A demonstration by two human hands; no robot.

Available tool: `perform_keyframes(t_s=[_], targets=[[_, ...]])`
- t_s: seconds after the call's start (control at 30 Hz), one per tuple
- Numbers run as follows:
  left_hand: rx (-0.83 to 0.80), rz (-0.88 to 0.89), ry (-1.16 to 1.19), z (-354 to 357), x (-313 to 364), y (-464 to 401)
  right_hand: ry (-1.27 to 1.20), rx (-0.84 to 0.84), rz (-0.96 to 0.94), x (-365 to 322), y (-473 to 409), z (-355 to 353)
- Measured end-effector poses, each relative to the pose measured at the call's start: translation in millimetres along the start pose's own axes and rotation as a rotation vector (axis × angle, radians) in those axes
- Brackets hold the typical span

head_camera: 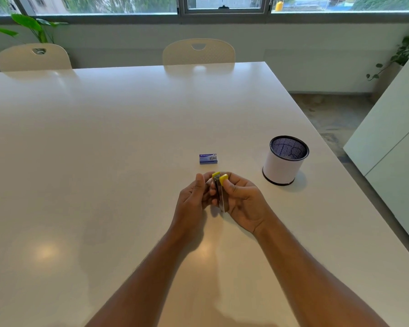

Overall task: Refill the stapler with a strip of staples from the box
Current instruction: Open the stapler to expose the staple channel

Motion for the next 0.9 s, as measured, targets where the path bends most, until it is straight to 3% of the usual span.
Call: perform_keyframes(t_s=[0.23, 0.47, 0.73, 0.9], targets=[[-0.021, 0.039, 0.022, 0.2, 1.8, 2.0, 0.022, 0.037, 0.005, -0.2, 0.5, 1.5], [0.024, 0.121, -0.19, -3.4, 2.6, 1.0, 0.001, 0.143, -0.039, 3.6, -1.5, 6.0], [0.114, 0.116, -0.208, -5.4, 2.2, -0.9, 0.343, 0.34, -0.182, 12.0, -2.3, 6.8], [0.068, 0.116, -0.297, -12.1, -3.7, -4.5, 0.428, 0.41, -0.24, 9.1, -1.4, 4.7]])
Point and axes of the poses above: each hand's wrist, its own y-axis away from the middle knuckle, its own z-axis out of the palm, x = y × z, the point moved 1 cm from there along -y, towards the middle knuckle, and after that the axes turned 7 degrees about z, right-handed, at the moved point
